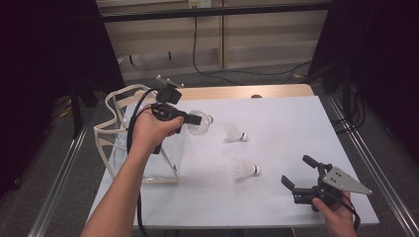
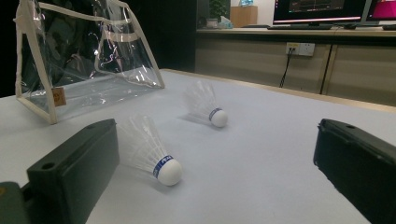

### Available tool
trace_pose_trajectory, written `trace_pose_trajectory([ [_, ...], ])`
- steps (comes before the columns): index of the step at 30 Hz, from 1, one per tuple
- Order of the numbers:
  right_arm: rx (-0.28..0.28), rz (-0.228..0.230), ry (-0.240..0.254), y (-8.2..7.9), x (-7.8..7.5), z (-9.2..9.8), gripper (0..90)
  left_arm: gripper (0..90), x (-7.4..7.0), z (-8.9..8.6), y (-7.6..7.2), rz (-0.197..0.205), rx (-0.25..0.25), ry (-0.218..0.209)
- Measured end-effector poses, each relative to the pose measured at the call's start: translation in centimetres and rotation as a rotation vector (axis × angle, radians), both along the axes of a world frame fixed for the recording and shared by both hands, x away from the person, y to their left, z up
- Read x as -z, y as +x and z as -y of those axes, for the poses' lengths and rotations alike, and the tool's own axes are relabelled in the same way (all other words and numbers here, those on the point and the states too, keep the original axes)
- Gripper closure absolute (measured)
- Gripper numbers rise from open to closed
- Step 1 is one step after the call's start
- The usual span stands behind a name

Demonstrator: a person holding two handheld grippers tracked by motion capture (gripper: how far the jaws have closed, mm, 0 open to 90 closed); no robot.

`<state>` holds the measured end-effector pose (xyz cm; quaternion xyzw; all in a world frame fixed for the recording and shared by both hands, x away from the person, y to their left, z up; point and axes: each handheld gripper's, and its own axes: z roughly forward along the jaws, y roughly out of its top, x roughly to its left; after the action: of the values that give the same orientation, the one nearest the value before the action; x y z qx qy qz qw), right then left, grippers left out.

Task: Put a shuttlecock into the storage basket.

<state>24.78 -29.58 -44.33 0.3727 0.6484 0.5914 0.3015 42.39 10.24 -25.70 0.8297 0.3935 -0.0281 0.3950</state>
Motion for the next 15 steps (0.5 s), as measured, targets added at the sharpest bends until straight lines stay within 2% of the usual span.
trace_pose_trajectory([
  [15, 0.0, 0.0, 0.003, -0.02, -0.01, -0.01, 0.0, 89.4, -0.97, -0.84, 0.51, 0.005, -0.02, 0.009],
])
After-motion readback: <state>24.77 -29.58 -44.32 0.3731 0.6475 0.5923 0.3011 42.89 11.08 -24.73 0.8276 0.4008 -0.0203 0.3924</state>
